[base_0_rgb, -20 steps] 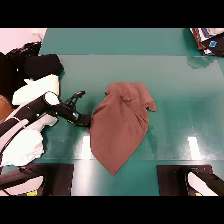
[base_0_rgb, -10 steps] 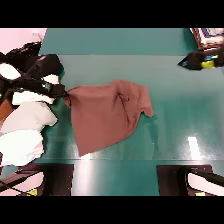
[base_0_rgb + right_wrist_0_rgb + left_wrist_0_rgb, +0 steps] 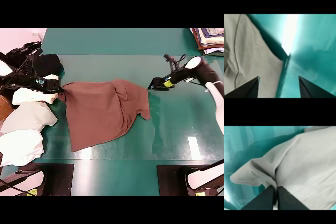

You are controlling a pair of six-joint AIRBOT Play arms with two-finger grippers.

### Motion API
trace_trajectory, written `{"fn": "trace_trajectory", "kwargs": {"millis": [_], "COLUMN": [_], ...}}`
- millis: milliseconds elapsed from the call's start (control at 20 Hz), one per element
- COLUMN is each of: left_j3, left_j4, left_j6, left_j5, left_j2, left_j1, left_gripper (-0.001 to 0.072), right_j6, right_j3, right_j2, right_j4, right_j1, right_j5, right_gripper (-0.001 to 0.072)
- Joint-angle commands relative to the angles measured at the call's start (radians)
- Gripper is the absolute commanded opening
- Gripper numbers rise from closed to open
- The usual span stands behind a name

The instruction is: Fold the shirts.

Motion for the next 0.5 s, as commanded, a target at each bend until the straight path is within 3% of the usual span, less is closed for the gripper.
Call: {"fn": "trace_trajectory", "kwargs": {"millis": [0,50,150,200,300,450], "left_j3": [0.002,0.002,0.002,0.002,0.002,0.002], "left_j4": [0.001,0.001,0.0,0.0,0.0,0.001], "left_j6": [0.0,0.0,-0.005,-0.022,-0.025,-0.023], "left_j5": [0.006,0.006,0.005,0.003,-0.01,-0.041], "left_j2": [0.0,0.0,0.0,0.0,0.001,0.001], "left_j1": [0.002,0.002,0.002,0.002,0.002,0.002], "left_gripper": [0.0027,0.0027,0.0027,0.0027,0.0027,0.0027], "right_j6": [-0.034,-0.046,-0.077,-0.079,-0.068,-0.018], "right_j3": [0.001,0.001,0.001,0.001,0.0,-0.138], "right_j2": [-0.07,-0.068,-0.052,-0.04,-0.003,0.154], "right_j4": [0.053,0.048,0.047,0.047,0.014,-0.183], "right_j1": [0.04,0.05,0.056,0.056,0.043,0.021], "right_j5": [0.006,0.0,-0.01,-0.01,0.046,0.133], "right_gripper": [0.0552,0.0474,0.0092,0.0017,0.0015,0.0014]}}
